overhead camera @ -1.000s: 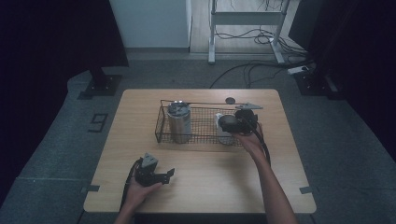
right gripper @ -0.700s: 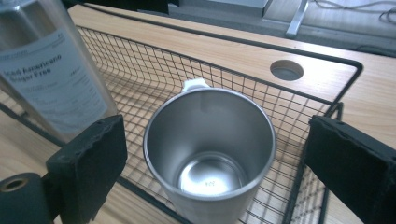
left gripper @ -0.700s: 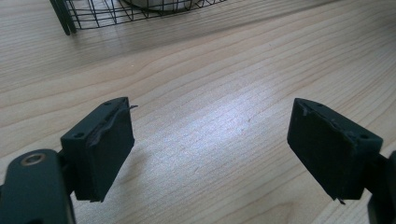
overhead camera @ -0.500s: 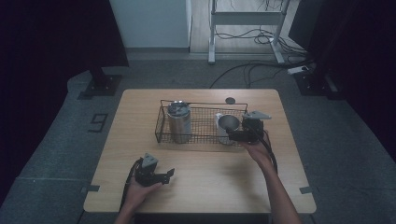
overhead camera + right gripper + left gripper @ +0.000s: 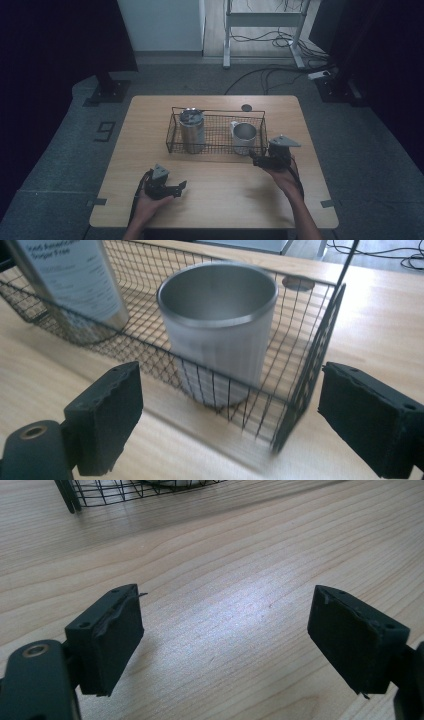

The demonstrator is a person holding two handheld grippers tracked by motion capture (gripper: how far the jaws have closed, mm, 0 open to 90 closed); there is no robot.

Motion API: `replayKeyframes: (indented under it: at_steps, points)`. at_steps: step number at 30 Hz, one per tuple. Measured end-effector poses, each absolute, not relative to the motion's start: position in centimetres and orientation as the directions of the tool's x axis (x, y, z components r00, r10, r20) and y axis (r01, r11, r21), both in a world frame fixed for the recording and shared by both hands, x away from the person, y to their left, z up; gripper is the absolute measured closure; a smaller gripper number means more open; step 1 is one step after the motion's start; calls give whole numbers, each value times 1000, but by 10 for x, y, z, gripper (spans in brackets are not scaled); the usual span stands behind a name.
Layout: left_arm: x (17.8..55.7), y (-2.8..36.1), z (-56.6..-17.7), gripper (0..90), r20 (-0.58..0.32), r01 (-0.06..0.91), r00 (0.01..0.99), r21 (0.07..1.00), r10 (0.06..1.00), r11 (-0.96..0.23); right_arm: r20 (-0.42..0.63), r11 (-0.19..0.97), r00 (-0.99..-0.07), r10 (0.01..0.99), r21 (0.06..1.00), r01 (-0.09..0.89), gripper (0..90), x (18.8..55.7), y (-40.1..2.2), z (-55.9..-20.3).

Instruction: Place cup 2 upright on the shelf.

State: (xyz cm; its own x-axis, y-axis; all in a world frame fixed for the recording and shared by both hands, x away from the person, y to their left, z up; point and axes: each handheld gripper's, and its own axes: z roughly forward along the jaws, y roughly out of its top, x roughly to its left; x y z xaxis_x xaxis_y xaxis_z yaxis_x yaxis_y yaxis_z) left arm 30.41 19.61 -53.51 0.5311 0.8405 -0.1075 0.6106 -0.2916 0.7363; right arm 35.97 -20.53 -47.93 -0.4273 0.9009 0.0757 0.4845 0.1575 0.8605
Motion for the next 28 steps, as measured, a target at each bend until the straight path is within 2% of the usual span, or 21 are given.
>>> replayKeyframes:
  at_steps: [14, 28]
  points:
    - [304, 197, -536, 149, -102, 612, 528, 734, 843, -295, 108, 130, -405, 908, 846, 517, 128, 312, -231, -520]
    - [304, 197, -535, 148, -101, 611, 526, 736, 844, -292, 104, 131, -394, 913, 841, 526, 132, 304, -238, -528]
